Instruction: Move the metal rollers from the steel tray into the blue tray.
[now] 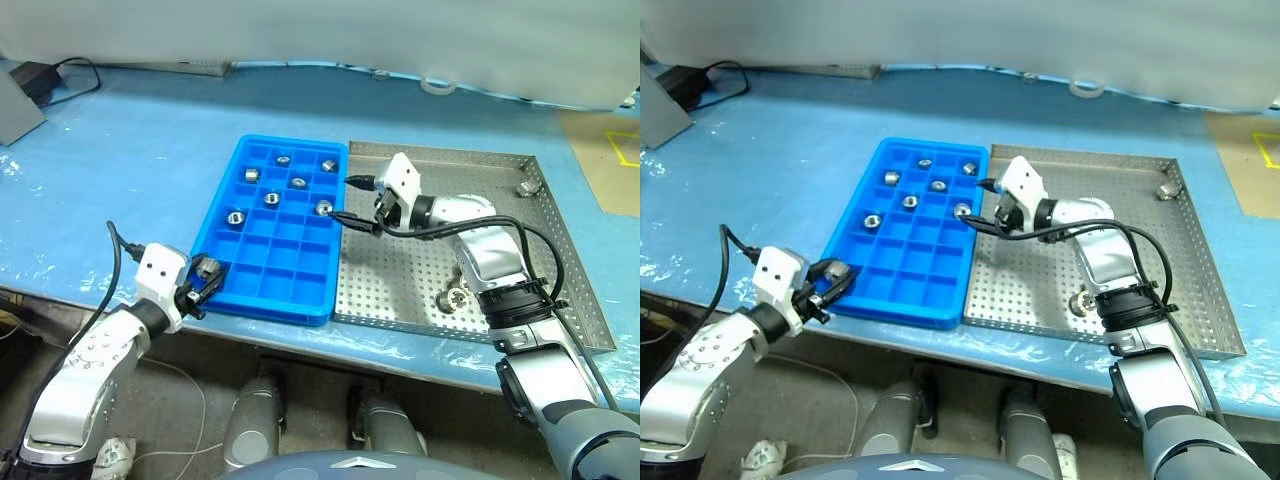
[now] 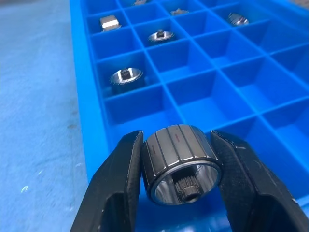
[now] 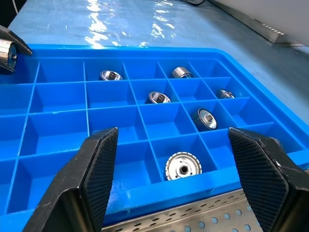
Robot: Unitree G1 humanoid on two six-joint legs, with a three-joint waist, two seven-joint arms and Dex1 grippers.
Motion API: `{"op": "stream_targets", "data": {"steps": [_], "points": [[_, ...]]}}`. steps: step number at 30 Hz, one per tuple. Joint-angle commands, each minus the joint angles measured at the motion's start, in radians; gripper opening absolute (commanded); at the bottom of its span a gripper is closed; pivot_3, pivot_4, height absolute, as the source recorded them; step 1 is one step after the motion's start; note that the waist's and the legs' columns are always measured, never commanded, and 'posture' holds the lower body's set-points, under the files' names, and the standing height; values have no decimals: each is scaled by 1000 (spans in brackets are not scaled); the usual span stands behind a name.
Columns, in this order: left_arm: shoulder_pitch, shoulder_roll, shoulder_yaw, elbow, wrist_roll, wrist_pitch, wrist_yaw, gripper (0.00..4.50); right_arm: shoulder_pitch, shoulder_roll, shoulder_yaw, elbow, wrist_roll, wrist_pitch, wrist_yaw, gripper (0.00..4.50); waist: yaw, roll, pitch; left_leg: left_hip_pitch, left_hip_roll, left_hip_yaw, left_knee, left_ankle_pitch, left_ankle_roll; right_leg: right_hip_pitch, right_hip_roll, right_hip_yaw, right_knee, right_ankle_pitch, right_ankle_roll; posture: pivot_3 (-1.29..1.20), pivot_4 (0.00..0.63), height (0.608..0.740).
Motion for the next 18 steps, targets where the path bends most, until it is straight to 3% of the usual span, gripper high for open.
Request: {"op": "stream_targets", "data": {"steps": [1, 9, 10, 14, 18], "points": [[0, -1, 4, -22, 18, -28, 1, 2026, -21, 5, -10, -7, -1, -25, 4, 3798, 0, 0, 0, 0, 0, 0, 0, 0, 0, 0, 0, 0, 0, 0, 0, 215, 150, 740], [-23, -5, -4, -17, 6, 33, 1, 2026, -10, 17, -7, -2, -19, -38, -2, 3798, 0, 0, 0, 0, 0, 0, 0, 0, 0, 0, 0, 0, 0, 0, 0, 208, 150, 740], [-25, -7, 0, -18, 3, 43, 4, 2607, -8, 16, -8, -1, -20, -40, -2, 3829, 0, 0, 0, 0, 0, 0, 0, 0, 0, 0, 0, 0, 0, 0, 0, 205, 150, 740], [-34, 2, 15, -23, -21, 75, -11, 3652, -3, 16, -10, -1, -22, -42, -6, 3829, -3, 0, 0, 1, 0, 0, 0, 0, -1, 0, 0, 0, 1, 0, 0, 200, 150, 740], [-71, 1, 30, -11, -53, 87, -25, 3652, 2, 12, -15, -7, -21, -41, -8, 3829, -6, 0, 0, 1, 0, 0, 0, 1, -1, 0, 0, 0, 2, 0, 0, 176, 150, 740]]}}
